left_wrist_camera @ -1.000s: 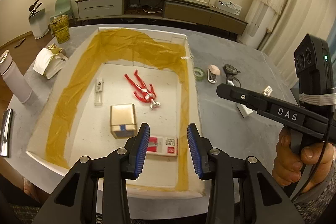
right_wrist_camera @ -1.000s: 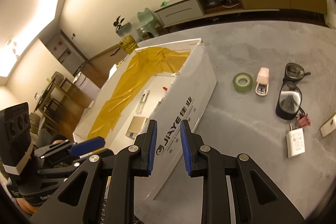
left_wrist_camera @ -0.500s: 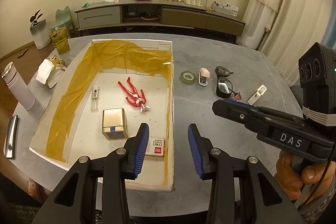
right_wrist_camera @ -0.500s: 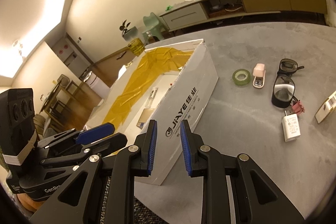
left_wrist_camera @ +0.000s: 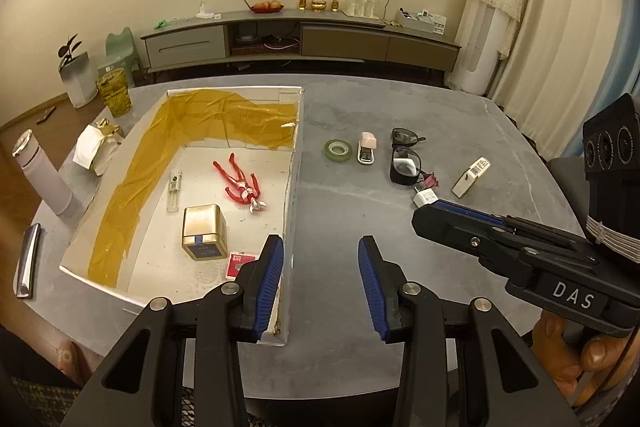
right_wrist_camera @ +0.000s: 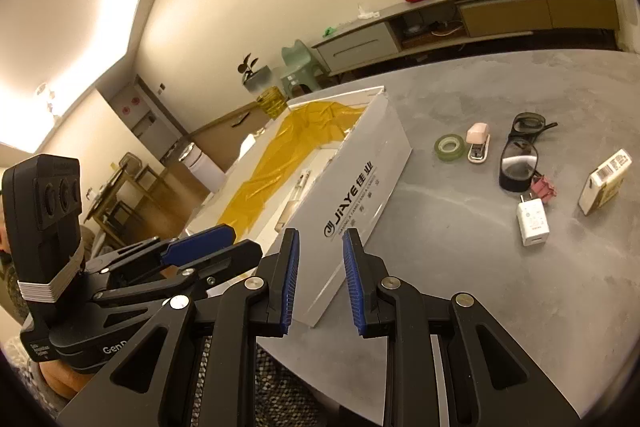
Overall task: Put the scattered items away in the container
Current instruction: 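Move both open tools back toward the remaining items on the table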
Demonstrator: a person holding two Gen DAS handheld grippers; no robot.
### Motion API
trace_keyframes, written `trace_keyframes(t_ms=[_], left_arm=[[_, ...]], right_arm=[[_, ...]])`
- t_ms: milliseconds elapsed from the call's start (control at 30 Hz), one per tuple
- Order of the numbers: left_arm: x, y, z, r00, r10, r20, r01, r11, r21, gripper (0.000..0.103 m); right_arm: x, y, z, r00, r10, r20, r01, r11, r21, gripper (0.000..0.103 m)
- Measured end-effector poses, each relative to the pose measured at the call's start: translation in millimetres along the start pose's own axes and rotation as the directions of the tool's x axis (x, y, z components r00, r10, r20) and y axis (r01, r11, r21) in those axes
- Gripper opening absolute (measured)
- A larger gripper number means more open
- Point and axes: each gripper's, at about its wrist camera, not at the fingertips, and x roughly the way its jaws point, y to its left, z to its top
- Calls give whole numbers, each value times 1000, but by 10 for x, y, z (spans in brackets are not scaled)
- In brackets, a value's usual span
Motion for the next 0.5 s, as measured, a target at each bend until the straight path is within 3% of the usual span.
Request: trace_keyframes(t_ms=[267,500], left_arm=[[-9,-237,-53,1000,16,14,-17,1000,25,41],[130,-524,-45,1000,-21,12,21,999,44,41]], right_arm=[[-215,-205,-142,1000,2,22,-3,999,39,26],[-471,-452,-141,997,-20,68,14,996,85,26]])
